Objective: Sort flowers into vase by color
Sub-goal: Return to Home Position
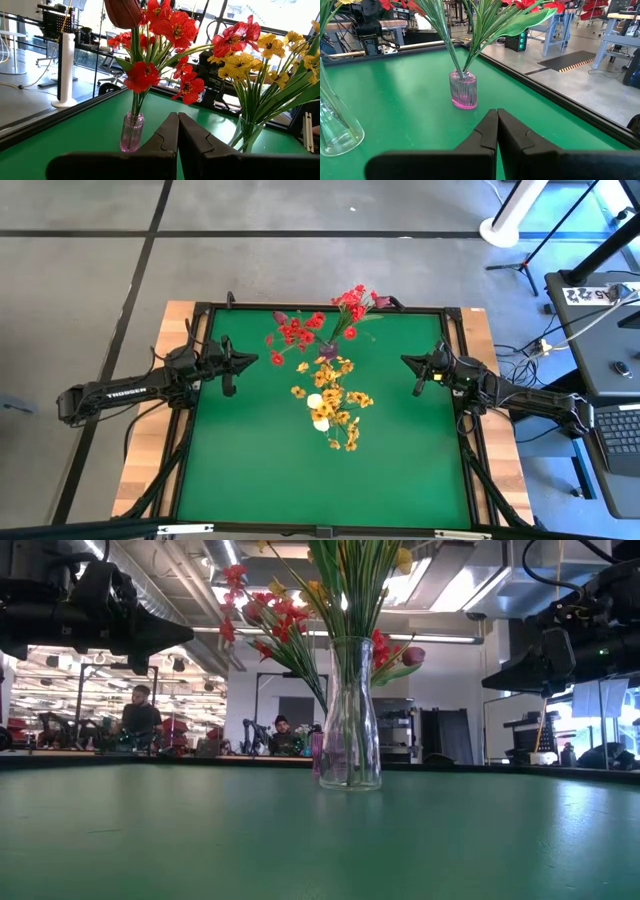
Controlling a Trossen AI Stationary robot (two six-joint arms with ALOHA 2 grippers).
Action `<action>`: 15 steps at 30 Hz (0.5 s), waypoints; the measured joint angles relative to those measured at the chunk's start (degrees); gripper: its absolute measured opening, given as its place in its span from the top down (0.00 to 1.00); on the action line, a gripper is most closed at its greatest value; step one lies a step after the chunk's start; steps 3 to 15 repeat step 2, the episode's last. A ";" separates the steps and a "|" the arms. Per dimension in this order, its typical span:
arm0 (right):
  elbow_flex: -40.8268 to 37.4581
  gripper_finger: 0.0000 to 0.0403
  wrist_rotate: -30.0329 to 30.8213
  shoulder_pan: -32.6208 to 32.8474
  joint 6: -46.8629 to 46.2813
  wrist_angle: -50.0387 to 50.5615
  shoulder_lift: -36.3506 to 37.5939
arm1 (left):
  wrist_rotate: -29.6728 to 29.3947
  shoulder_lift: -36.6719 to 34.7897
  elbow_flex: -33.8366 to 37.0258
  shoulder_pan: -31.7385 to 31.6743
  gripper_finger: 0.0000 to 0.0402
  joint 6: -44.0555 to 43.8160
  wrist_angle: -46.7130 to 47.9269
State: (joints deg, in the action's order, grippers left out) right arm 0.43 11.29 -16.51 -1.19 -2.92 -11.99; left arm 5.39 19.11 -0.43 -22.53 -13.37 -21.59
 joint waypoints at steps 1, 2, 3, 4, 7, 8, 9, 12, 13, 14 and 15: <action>0.01 0.98 0.00 -0.01 0.00 0.00 0.00 | 0.00 0.00 0.00 0.00 1.00 0.00 -0.02; 0.00 0.98 0.00 0.00 0.00 0.00 0.00 | 0.00 0.00 0.00 0.00 1.00 0.00 -0.01; 0.00 0.98 0.00 0.00 0.00 0.00 0.00 | 0.00 0.00 0.00 0.00 1.00 0.00 -0.01; 0.00 0.98 0.00 0.00 0.00 0.00 0.00 | 0.00 0.00 0.00 0.00 1.00 0.00 -0.01; 0.00 0.98 0.00 0.00 0.00 0.00 0.00 | 0.00 0.00 0.00 0.00 1.00 0.00 -0.01; 0.00 0.98 0.00 0.00 0.00 0.00 0.00 | 0.00 0.00 0.00 0.00 1.00 0.00 -0.01; 0.00 0.98 0.00 0.00 0.00 0.00 0.00 | 0.00 0.00 0.00 0.00 1.00 0.00 -0.01; 0.00 0.98 0.00 0.00 0.00 0.00 0.00 | 0.00 0.00 0.00 0.00 1.00 0.00 -0.01; 0.00 0.98 0.00 0.00 0.00 0.00 0.00 | 0.00 0.00 0.00 0.00 1.00 0.00 -0.01; 0.00 0.98 0.00 0.00 0.00 0.00 0.00 | 0.00 0.00 0.00 0.00 1.00 0.00 -0.01; 0.00 0.98 0.00 0.00 0.00 0.00 0.00 | 0.00 0.00 0.00 0.00 1.00 0.00 -0.01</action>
